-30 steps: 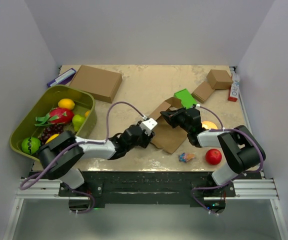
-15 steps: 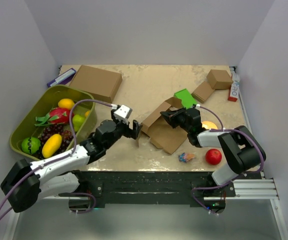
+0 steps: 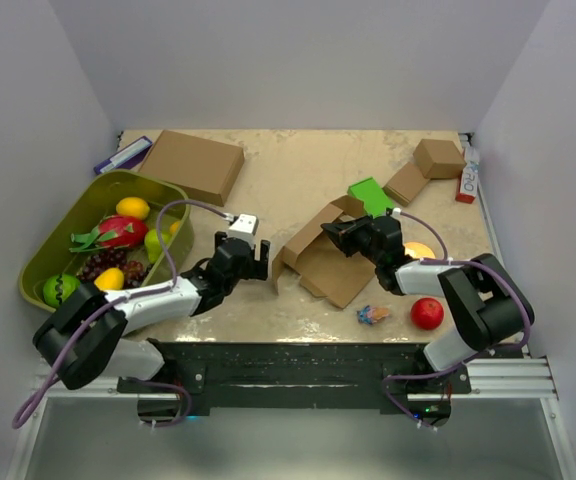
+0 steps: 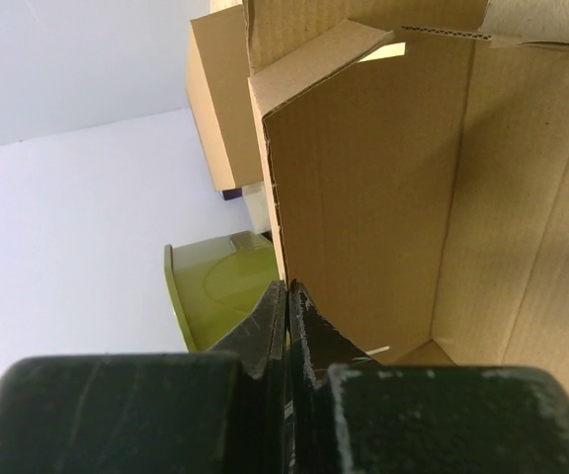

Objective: Fold the paper box

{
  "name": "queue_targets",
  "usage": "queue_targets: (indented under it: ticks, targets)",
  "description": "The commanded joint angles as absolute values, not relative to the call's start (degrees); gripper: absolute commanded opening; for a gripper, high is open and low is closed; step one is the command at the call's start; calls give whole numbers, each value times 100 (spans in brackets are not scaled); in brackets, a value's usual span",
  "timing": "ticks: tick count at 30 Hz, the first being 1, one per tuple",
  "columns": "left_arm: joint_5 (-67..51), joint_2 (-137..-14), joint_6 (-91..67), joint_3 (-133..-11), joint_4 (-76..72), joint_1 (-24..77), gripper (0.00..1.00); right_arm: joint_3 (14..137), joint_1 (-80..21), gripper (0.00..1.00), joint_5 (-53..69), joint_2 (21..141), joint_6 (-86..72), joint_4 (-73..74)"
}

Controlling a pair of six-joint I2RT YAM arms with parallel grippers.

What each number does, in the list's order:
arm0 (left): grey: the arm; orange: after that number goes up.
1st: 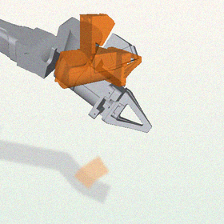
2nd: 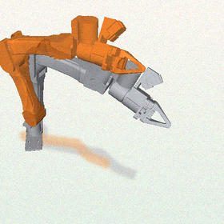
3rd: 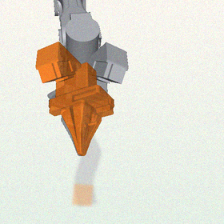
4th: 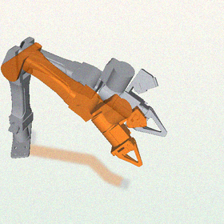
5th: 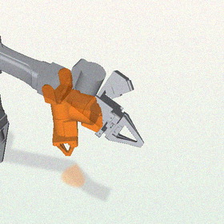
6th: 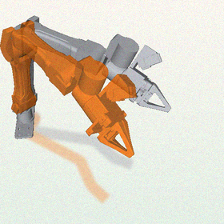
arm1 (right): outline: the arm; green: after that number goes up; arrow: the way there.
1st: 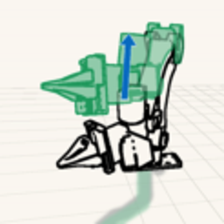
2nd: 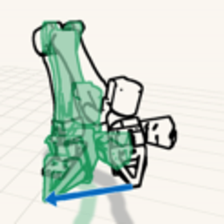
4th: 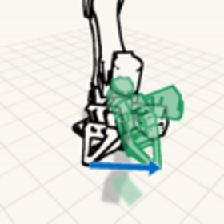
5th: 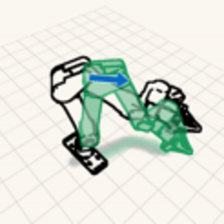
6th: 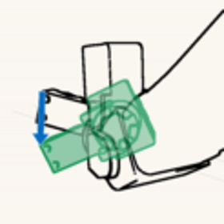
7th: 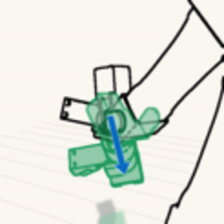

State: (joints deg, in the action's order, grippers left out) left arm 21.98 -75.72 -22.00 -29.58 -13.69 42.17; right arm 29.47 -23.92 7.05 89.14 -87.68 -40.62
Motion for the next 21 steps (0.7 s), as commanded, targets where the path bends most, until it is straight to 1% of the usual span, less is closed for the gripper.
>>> queue_targets:
  ticks: [1,3,9,14,21]
  targets:
    - [2041,-7839,-2242,-3077,-1774,4184,85,2953,-2373,0,659,8807,-8639,-3823]
    - [1585,-7953,-2171,-2962,-2091,4210,84,2953,-2373,0,650,8807,-8631,-3815]
    - [1038,-8156,-2004,-2874,-2689,4526,81,2962,-2382,0,598,8815,-8613,-3762]
    - [958,-8305,-1916,-3006,-2944,4851,78,2962,-2373,0,571,8780,-8613,-3727]
    - [915,-8473,-2030,-3024,-3234,5001,78,2927,-2373,0,562,8719,-8578,-3691]
